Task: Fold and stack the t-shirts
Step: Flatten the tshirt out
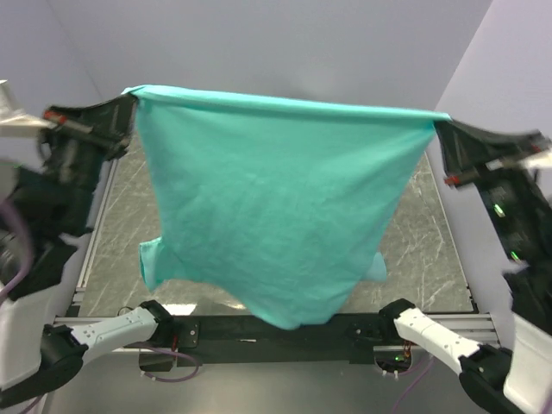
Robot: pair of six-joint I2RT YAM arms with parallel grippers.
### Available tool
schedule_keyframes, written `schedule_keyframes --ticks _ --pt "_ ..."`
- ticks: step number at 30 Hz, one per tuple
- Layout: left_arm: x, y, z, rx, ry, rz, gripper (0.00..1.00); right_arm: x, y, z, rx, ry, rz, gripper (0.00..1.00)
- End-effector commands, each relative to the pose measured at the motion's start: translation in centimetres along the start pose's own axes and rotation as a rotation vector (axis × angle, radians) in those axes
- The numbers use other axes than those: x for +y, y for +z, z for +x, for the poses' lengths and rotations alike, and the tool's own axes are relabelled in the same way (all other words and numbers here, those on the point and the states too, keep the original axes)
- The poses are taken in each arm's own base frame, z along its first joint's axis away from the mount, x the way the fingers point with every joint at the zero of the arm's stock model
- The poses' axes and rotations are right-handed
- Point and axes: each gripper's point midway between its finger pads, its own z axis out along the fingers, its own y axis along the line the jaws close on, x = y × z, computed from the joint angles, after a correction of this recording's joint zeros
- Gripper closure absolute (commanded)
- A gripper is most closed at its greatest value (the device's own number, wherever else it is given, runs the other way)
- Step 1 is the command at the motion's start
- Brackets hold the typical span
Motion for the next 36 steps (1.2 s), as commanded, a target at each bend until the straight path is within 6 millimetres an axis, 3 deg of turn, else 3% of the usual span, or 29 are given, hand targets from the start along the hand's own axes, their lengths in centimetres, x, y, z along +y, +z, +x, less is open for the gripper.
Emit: schedule_keyframes --ticks 1,2,3,5,6,7,9,12,14,15,17,18,19,20,21,23,24,25,26,27,28,29,30,31,32,33,34,35,36 --pt "4.4 4.3 1.9 -0.097 0.054 -0.236 0.99 -4.6 5.1 2.8 0.040 -0.074 0.235 1.00" --pt "5.2 4.9 2.1 -0.115 0.066 -0.286 0.99 -5.6 6.9 4.4 0.080 -0.087 0.281 1.00" --pt "6.1 6.4 3.5 -0.106 0.113 -0.334 0.99 -6.2 7.3 4.0 0.072 -0.108 0.313 1.00" --pt "5.8 7.2 2.0 -0.144 0.128 -0.367 0.99 -6.6 9.4 5.3 0.108 -0.126 0.327 1.00" --pt "6.2 8.4 2.8 -0.133 0.162 -0.389 0.99 -6.5 9.6 4.5 0.098 -0.134 0.323 1.00" --pt "5.3 8.3 0.4 -0.179 0.144 -0.379 0.99 -6.4 10.0 4.5 0.100 -0.134 0.319 1.00" --pt "5.1 9.0 0.3 -0.165 0.168 -0.378 0.99 -6.0 10.5 4.0 0.093 -0.131 0.305 1.00" --pt "3.8 7.2 -2.6 -0.220 0.133 -0.346 0.99 -5.6 10.0 3.7 0.076 -0.119 0.285 1.00" --pt "4.7 6.5 -2.1 -0.211 0.138 -0.357 0.99 -5.2 8.8 3.2 0.062 -0.110 0.262 1.00" --pt "4.9 4.7 -3.1 -0.223 0.092 -0.354 0.99 -5.2 8.8 4.5 0.086 -0.108 0.254 1.00" --pt "6.3 3.5 -1.7 -0.192 0.063 -0.369 0.99 -4.7 7.5 4.7 0.084 -0.100 0.222 1.00" --pt "6.1 1.4 -3.1 -0.219 -0.012 -0.340 0.99 -5.0 7.6 6.7 0.121 -0.098 0.223 1.00" --pt "7.4 1.2 -1.4 -0.193 -0.009 -0.356 0.99 -5.1 7.2 7.4 0.130 -0.093 0.222 1.00" --pt "7.8 0.6 -1.1 -0.187 -0.019 -0.354 0.99 -4.7 6.4 7.5 0.129 -0.084 0.199 1.00" --pt "8.7 -0.3 -0.4 -0.177 -0.064 -0.371 0.99 -5.1 6.4 10.3 0.179 -0.075 0.202 1.00" --pt "11.0 -1.2 3.1 -0.074 -0.078 -0.426 0.99 -4.9 5.3 12.1 0.198 -0.056 0.180 1.00" --pt "11.4 -1.7 4.6 -0.034 -0.155 -0.423 0.99 -5.2 5.2 15.4 0.261 -0.045 0.177 1.00" --pt "12.9 -1.4 9.8 0.110 -0.143 -0.409 0.99 -5.4 4.6 16.4 0.276 -0.038 0.178 1.00" --pt "13.8 -1.8 12.6 0.191 -0.139 -0.405 0.99 -5.7 4.0 18.2 0.316 -0.028 0.192 1.00" --pt "14.9 -2.3 15.4 0.265 -0.176 -0.428 0.99 -6.7 3.2 21.7 0.385 0.019 0.244 1.00" --pt "17.9 -3.4 20.0 0.381 -0.149 -0.486 0.99 -7.0 2.2 23.0 0.405 0.048 0.263 1.00" --pt "18.9 -5.0 23.2 0.507 -0.160 -0.513 0.99 -7.2 1.4 25.0 0.445 0.075 0.277 1.00" --pt "20.0 -6.0 25.7 0.575 -0.168 -0.554 0.99 -7.5 -0.3 29.0 0.542 0.112 0.299 1.00" --pt "21.1 -8.4 29.2 0.692 -0.130 -0.571 0.99 -7.2 -1.5 30.3 0.570 0.136 0.281 1.00" --pt "22.1 -10.2 30.7 0.733 -0.108 -0.624 0.99 -7.7 -3.7 34.2 0.665 0.172 0.318 1.00" --pt "22.0 -13.4 33.6 0.844 -0.053 -0.604 0.99 -7.8 -4.9 35.9 0.710 0.189 0.329 1.00" --pt "22.3 -15.2 34.7 0.894 -0.030 -0.619 0.99 -7.8 -6.3 37.4 0.751 0.203 0.334 1.00" --pt "22.5 -17.1 35.9 0.956 -0.032 -0.642 0.99 -8.6 -9.1 40.8 0.858 0.221 0.395 1.00" --pt "23.5 -19.3 37.6 1.039 0.006 -0.648 0.99 -8.9 -10.5 42.1 0.904 0.224 0.425 1.00"
